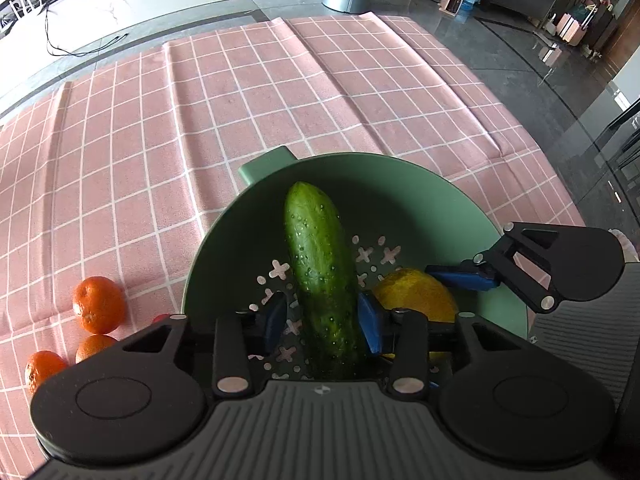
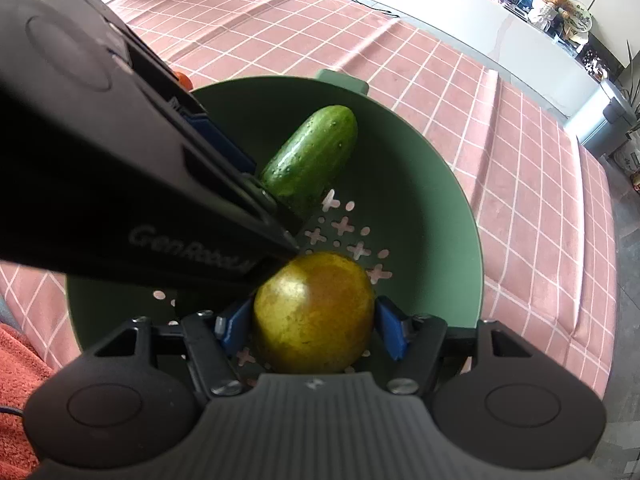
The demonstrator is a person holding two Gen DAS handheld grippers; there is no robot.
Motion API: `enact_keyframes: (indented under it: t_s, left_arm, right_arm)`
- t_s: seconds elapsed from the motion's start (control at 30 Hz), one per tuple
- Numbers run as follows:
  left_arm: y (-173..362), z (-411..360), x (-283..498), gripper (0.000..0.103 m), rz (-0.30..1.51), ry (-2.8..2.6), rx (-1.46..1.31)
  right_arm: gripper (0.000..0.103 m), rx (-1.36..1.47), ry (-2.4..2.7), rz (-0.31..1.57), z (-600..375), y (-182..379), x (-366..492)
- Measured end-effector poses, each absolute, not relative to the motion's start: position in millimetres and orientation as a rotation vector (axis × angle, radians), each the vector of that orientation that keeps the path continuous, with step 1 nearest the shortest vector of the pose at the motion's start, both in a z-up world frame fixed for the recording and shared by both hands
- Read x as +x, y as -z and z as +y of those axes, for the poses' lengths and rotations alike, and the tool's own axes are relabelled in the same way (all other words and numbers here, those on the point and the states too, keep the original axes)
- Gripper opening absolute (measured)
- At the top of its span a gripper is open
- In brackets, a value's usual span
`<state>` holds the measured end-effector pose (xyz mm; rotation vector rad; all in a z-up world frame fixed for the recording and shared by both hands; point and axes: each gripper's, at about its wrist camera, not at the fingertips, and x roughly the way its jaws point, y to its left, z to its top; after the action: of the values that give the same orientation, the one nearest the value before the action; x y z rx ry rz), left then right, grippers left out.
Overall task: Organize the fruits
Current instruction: 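Carry the cucumber and pomelo into the green colander and release both, then withdraw both tools from the colander toward the oranges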
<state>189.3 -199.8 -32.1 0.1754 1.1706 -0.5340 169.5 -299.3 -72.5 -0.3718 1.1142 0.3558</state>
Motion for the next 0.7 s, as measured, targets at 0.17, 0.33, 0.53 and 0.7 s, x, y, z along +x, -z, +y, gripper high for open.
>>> enact_keyframes:
  t_s: [0.17,0.33,0.53,0.7]
  left_arm:
    - [16.7,-198.2,183.3,0.063,1.122,0.53,0.184]
    - [-12.6,-187.1,166.9,0.063,1.047,0.542,0.187]
    - [-46.8,-162.9,142.0,0.064,0.932,0.545,0.196]
    - [-62.2,-135.6,118.9,0.064,0.845,0.528,0.219]
  right_arm:
    - [0.07,-0.429,-0.318,1.081,-295.8,60.9,165.3]
    - [0.077,-0.441,-0.278,1.042,-295.0,32.1,156.2]
    - [0.078,-0.414,-0.175,0.952,-293.0,0.6,131.7]
    - [0.078,-0.241,-0.163,0.843,-286.8,-18.8,100.1]
